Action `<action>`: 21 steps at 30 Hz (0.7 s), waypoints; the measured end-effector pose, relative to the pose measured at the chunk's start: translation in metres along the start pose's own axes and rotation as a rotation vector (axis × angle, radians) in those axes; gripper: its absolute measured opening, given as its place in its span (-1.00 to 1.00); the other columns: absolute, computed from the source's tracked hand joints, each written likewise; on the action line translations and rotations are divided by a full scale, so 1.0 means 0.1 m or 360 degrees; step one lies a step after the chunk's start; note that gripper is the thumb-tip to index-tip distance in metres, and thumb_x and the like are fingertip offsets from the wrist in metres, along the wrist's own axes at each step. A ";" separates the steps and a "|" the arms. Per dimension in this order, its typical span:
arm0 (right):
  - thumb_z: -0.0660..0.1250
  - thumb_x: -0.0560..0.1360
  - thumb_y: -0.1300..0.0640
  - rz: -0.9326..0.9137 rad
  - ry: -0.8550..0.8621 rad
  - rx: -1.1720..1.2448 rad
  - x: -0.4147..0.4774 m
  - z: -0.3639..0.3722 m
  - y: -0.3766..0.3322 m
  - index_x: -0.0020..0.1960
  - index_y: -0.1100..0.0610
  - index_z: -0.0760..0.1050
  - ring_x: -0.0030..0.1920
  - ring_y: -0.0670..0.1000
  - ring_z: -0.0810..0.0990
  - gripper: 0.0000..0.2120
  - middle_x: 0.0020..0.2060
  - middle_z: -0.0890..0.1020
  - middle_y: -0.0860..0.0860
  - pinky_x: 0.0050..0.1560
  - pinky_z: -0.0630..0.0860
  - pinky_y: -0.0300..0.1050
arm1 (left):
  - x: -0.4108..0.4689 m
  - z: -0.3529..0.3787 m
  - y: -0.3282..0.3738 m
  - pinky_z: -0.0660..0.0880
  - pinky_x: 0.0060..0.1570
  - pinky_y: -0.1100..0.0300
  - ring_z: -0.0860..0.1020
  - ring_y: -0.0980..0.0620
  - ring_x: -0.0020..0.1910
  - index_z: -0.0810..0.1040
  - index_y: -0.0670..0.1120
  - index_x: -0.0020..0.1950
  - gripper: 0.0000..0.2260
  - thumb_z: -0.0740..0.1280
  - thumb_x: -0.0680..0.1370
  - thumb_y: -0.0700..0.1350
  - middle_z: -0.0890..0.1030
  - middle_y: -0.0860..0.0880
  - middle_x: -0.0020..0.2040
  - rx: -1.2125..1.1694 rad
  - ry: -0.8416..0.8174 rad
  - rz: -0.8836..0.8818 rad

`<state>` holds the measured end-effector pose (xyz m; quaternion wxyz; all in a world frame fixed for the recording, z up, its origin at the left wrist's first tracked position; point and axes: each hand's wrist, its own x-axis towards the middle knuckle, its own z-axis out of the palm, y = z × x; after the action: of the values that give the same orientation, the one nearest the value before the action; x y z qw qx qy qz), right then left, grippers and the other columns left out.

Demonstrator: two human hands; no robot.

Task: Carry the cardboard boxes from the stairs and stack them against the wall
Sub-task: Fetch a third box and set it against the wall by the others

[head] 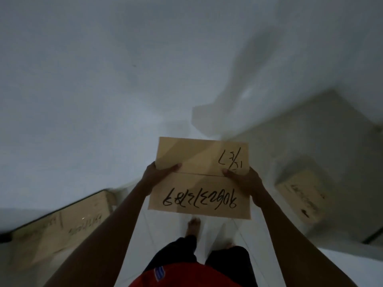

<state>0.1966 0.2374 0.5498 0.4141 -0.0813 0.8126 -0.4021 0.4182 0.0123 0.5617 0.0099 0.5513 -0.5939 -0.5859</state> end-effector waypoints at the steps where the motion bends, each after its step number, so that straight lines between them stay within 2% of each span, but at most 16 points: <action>1: 0.64 0.13 -0.39 -0.0030 -0.0004 -0.0028 -0.04 0.17 -0.06 0.18 -0.06 0.64 -0.02 0.04 0.76 -0.27 0.01 0.77 -0.04 0.06 0.70 0.12 | -0.04 -0.17 -0.10 0.60 -0.31 0.22 0.69 0.00 -0.08 0.54 -0.09 0.35 -0.32 0.61 0.34 0.19 0.69 -0.09 0.09 -0.0021 0.0048 -0.0013; 5: 0.62 0.03 -0.45 -0.0092 -0.0085 -0.0107 -0.22 0.83 -0.21 0.23 -0.04 0.63 0.04 0.10 0.74 -0.13 0.06 0.75 -0.01 0.12 0.69 0.20 | -0.26 -0.77 -0.57 0.61 -0.28 0.19 0.70 -0.01 -0.07 0.56 -0.08 0.31 -0.30 0.62 0.29 0.22 0.71 -0.07 0.08 -0.0105 0.0225 -0.0061; 9: 0.64 0.13 -0.37 -0.0187 -0.0240 -0.0230 -0.46 1.46 -0.32 0.18 -0.05 0.66 -0.01 0.09 0.76 -0.28 0.02 0.77 -0.01 0.08 0.71 0.17 | -0.55 -1.31 -1.08 0.63 -0.16 0.13 0.66 -0.04 -0.02 0.54 -0.12 0.34 -0.26 0.62 0.30 0.21 0.67 -0.10 0.13 -0.0221 0.0423 -0.0064; 13: 0.68 0.07 -0.32 -0.0256 -0.0437 -0.0222 -0.81 2.10 -0.43 0.14 0.00 0.70 -0.09 0.08 0.80 -0.27 -0.04 0.80 0.00 0.01 0.73 0.19 | -0.95 -1.85 -1.60 0.67 -0.03 0.00 0.67 -0.07 0.02 0.54 -0.11 0.34 -0.19 0.62 0.23 0.29 0.68 -0.12 0.15 -0.0348 0.0598 -0.0106; 18: 0.65 0.29 -0.23 -0.0354 -0.0587 -0.0338 -1.34 2.97 -0.53 0.23 0.02 0.65 0.03 0.09 0.74 -0.40 0.06 0.75 0.01 0.13 0.68 0.12 | -1.48 -2.55 -2.19 0.66 0.08 -0.09 0.66 -0.12 0.07 0.54 -0.11 0.35 -0.13 0.62 0.19 0.34 0.67 -0.13 0.16 -0.0398 0.0791 -0.0207; 21: 0.65 0.25 -0.27 -0.0351 -0.0676 -0.0386 -1.58 3.48 -0.55 0.26 0.01 0.62 0.05 0.10 0.72 -0.32 0.08 0.74 0.03 0.16 0.67 0.15 | -1.74 -2.95 -2.52 0.67 0.06 -0.10 0.67 -0.11 0.06 0.55 -0.08 0.32 -0.08 0.61 0.11 0.40 0.67 -0.12 0.16 -0.0451 0.0898 -0.0265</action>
<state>0.5446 0.0702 0.5696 0.5161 -0.3010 0.7359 -0.3185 0.8423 0.0003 0.5858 0.2028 0.7317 -0.4333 -0.4855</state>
